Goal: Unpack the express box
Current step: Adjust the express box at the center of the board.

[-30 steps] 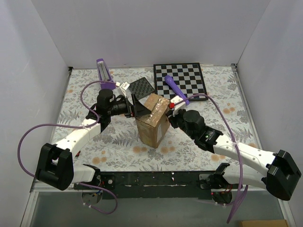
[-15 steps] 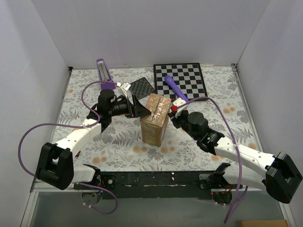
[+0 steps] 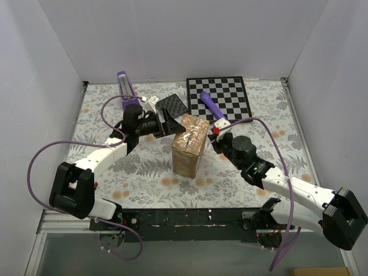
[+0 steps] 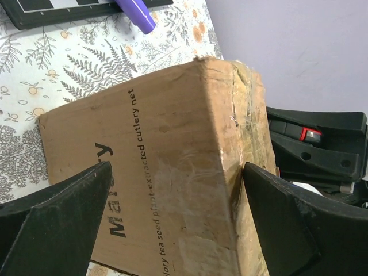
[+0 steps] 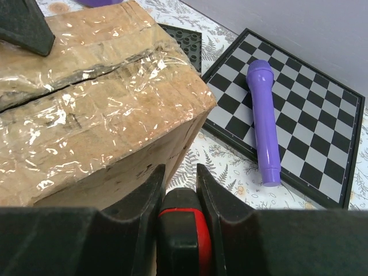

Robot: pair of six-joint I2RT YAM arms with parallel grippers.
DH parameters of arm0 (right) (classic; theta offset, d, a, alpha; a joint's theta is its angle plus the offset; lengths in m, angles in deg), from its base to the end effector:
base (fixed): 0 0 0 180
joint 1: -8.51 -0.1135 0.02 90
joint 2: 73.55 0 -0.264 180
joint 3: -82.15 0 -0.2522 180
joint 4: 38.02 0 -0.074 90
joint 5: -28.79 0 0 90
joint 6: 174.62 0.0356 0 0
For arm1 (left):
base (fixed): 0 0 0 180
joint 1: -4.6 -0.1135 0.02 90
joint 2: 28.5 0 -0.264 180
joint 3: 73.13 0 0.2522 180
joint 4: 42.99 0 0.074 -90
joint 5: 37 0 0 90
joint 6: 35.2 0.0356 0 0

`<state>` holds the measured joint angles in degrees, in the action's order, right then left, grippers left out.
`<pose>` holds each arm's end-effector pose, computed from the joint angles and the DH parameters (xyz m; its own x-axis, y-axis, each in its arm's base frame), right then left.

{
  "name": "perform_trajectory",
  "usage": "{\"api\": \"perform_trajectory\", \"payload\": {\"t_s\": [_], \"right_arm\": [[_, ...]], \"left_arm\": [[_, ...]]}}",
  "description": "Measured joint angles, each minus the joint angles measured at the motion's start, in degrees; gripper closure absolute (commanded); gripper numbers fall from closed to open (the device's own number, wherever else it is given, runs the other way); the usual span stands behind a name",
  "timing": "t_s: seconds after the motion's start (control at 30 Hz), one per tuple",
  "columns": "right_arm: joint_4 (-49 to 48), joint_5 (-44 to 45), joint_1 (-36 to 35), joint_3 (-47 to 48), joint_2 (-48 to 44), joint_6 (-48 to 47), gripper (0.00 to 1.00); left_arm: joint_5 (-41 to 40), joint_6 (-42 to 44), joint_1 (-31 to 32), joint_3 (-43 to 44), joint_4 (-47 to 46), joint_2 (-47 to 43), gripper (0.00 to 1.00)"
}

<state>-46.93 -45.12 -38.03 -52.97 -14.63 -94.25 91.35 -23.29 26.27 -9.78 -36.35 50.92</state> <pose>0.1696 0.1646 0.2687 0.0243 -0.2081 -0.9778 -0.5107 0.8383 -0.1910 0.2780 -0.1342 0.2639 -0.8779 -0.4769 0.0440 -0.1815 0.2463 -0.9520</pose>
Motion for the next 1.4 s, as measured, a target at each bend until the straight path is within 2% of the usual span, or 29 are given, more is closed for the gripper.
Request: {"api": "perform_trajectory", "payload": {"t_s": [0.13,0.33,0.47,0.5,0.53,0.63,0.9,0.97,1.13,1.4], "right_arm": [[-1.53,-0.22,0.48,-0.11,1.49,-0.48,0.99],[-5.05,-2.67,1.03,-0.11,4.26,-0.94,0.99],[-6.23,-3.96,1.22,-0.09,6.03,-0.98,0.99],[-6.29,-4.28,1.22,-0.07,6.38,-1.07,0.99],[-6.29,-4.42,1.22,-0.07,6.49,-1.07,0.99],[-6.54,-4.74,1.44,-0.04,6.62,-1.11,0.99],[-7.04,-4.74,1.86,-0.04,6.32,-1.29,0.99],[-6.82,-4.72,1.86,-0.04,5.99,-1.27,0.99],[-5.57,-4.72,1.86,-0.04,4.17,-1.09,0.99],[-0.94,-6.64,1.79,2.21,-9.90,2.47,0.99]], "left_arm": [[1.05,-1.68,0.00,-0.37,-1.68,1.36,0.02],[2.99,-1.81,0.00,-0.37,-3.02,1.49,0.22],[3.67,-1.51,0.00,-0.37,-2.73,1.49,0.46],[3.63,-1.31,0.00,-0.37,-2.67,1.49,0.63],[3.54,-1.09,-0.04,-0.37,-2.38,1.49,0.71],[2.71,-1.29,-0.50,-0.28,-1.88,0.92,0.88],[1.25,-0.39,-0.85,0.26,0.79,-0.26,0.90],[1.16,-0.07,-0.83,0.92,1.97,-0.26,1.00],[-0.44,1.44,-0.39,4.17,8.17,-0.24,1.00],[-8.44,6.58,0.20,15.02,22.75,0.07,1.00]]}}
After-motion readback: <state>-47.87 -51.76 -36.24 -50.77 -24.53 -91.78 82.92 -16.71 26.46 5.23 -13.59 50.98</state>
